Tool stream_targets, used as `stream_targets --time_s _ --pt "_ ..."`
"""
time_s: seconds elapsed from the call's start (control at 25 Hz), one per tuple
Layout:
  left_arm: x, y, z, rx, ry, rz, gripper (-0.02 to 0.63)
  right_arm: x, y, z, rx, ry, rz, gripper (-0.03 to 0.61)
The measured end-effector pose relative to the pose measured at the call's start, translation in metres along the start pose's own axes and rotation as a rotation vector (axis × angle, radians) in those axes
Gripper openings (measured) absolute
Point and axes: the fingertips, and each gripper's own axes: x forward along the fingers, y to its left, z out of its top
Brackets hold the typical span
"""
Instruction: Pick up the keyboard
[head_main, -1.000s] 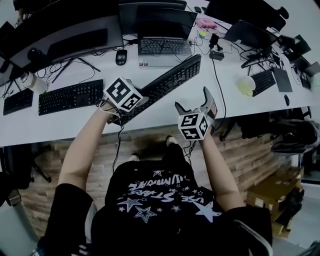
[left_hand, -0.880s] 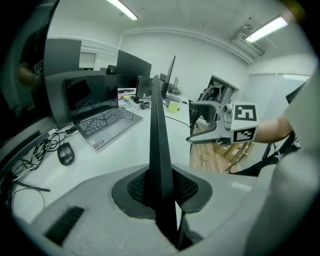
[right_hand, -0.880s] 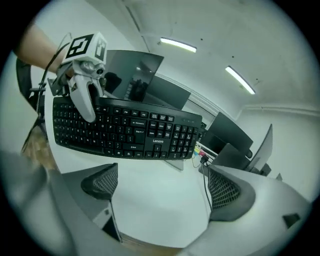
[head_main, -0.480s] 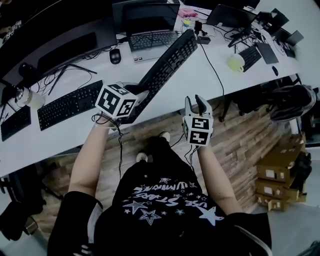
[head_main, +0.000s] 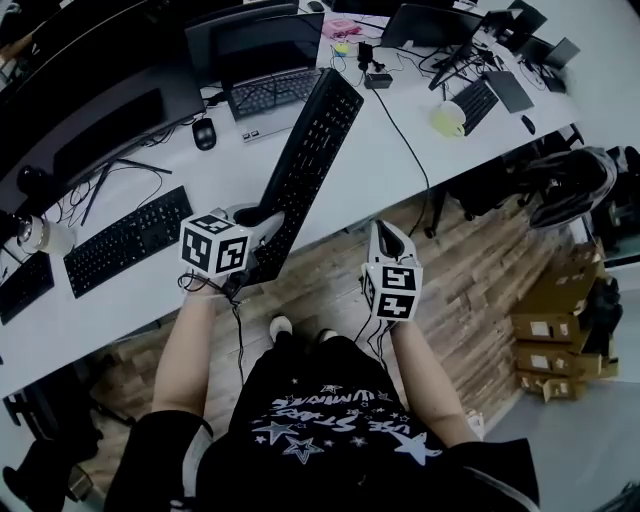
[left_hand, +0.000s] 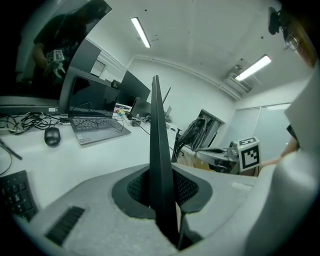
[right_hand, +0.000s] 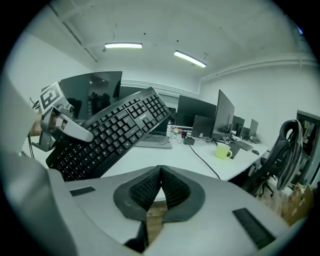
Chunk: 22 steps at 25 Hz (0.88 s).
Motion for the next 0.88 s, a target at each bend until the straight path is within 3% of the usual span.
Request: stream_targets --time_s 0.44,0.88 --pt "-0.011 -0.043 -0.002 -0.072 -0.1 -0.027 0.078 -0.026 -0.026 -0.009 0.078 -0.044 -0.006 0.008" --pt "-0.029 -0.129 -0.026 -0.094 -0.215 -0.019 0.078 -0.093 -0.051 -0.027 0.039 -0.091 0.042 0.008"
